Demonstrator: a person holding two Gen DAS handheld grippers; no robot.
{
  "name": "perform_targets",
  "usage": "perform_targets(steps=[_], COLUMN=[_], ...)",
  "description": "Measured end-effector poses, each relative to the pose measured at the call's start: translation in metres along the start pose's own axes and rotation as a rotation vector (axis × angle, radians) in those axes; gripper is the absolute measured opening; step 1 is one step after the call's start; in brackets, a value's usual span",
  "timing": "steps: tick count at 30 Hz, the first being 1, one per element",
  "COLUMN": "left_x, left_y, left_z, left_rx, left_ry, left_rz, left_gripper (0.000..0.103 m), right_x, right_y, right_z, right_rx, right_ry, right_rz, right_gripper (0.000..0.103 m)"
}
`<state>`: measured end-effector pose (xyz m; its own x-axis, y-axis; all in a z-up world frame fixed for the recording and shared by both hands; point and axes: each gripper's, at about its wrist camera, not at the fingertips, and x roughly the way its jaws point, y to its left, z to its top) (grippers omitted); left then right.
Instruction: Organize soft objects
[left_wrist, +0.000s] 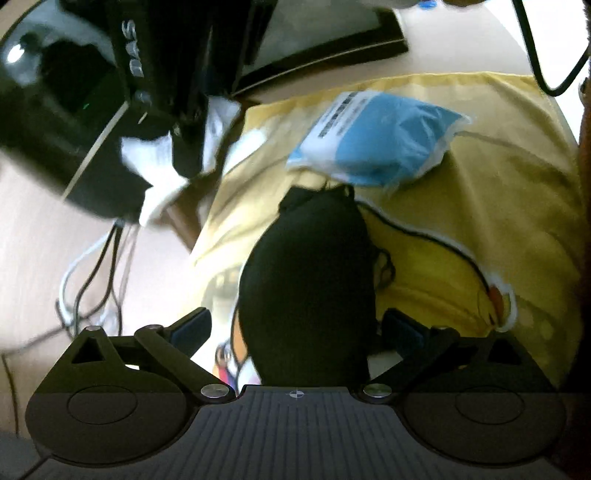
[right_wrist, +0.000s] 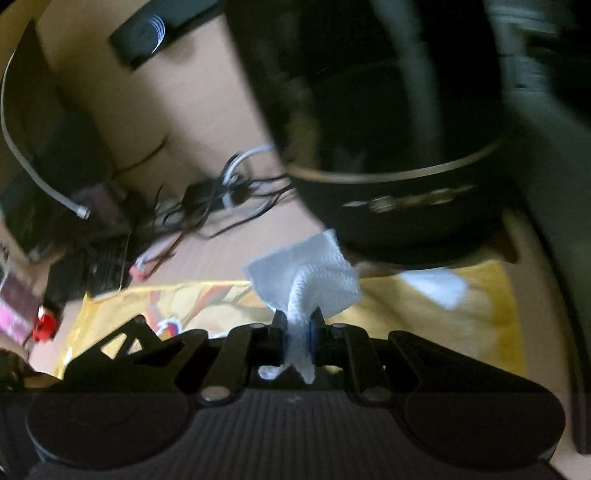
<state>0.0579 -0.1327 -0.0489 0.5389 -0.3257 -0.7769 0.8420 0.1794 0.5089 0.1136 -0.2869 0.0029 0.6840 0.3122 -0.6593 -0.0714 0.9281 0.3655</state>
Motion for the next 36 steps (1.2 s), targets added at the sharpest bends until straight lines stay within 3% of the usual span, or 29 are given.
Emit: perform_targets(steps=[2, 3, 4, 5, 10, 11, 13, 16, 17, 18, 21, 23, 26, 28, 31, 36], left_x=[0.002, 0.004, 0.009, 0.014, 0.015, 0.013, 0.009, 0.001, -0.004, -0.010, -0.021, -0.027, -0.043, -0.048, -0.057, -0.052], left_y=[0.004, 0.010, 0.021, 0.034, 0.083, 0.093, 0.109, 0.117, 0.115, 0.113, 0.108, 0.105, 0.100, 0.106, 0.106, 0.090], left_z=[0.004, 0.005, 0.005, 0.003, -0.030, -0.042, -0.065, -0.101, -0.110, -0.120, -0.144, -0.165, -0.177, -0.168, -0.152, -0.108], left_rx=[-0.024, -0.076, -0.147, -0.244, -0.781, -0.913, -1.168, -1.540, -1.606, -1.654, -1.750, -1.821, -1.831, -1.778, -1.655, -1.328], left_ry=[-0.006, -0.001, 0.007, 0.019, -0.012, -0.036, -0.081, -0.165, -0.189, -0.187, -0.080, -0.007, -0.036, -0.051, -0.027, 0.046], left_rz=[-0.020, -0.052, -0.099, -0.146, -0.344, -0.403, -0.513, -0.719, -0.746, -0.725, -0.559, -0.465, -0.413, -0.353, -0.260, -0.162], left_gripper=[0.100, 0.084, 0.055, 0.049, 0.045, 0.044, 0.032, 0.028, 0.028, 0.028, 0.036, 0.053, 0.070, 0.090, 0.093, 0.094], right_x=[-0.004, -0.006, -0.007, -0.007, -0.003, -0.003, -0.006, -0.011, -0.012, -0.011, -0.008, -0.001, 0.010, 0.017, 0.022, 0.014], right_y=[-0.006, -0.009, -0.011, -0.012, -0.011, -0.009, -0.004, 0.004, 0.007, 0.010, 0.021, 0.033, 0.052, 0.058, 0.061, 0.049], right_z=[-0.004, -0.006, -0.009, -0.011, -0.014, -0.013, -0.011, -0.008, -0.007, -0.007, -0.007, -0.013, -0.031, -0.041, -0.049, -0.054], right_rx=[0.023, 0.034, 0.044, 0.052, 0.058, 0.049, 0.035, 0.008, 0.000, -0.006, -0.030, -0.067, -0.133, -0.143, -0.146, -0.233], right_ry=[-0.010, -0.013, -0.015, -0.013, -0.002, -0.003, -0.005, -0.010, -0.008, 0.000, 0.034, 0.099, 0.228, 0.305, 0.378, 0.414], right_rz=[-0.013, -0.019, -0.025, -0.027, -0.016, -0.013, -0.004, 0.024, 0.036, 0.051, 0.099, 0.143, 0.224, 0.255, 0.256, 0.123], right_gripper=[0.014, 0.014, 0.014, 0.014, 0.014, 0.014, 0.014, 0.014, 0.014, 0.014, 0.014, 0.014, 0.014, 0.014, 0.014, 0.014])
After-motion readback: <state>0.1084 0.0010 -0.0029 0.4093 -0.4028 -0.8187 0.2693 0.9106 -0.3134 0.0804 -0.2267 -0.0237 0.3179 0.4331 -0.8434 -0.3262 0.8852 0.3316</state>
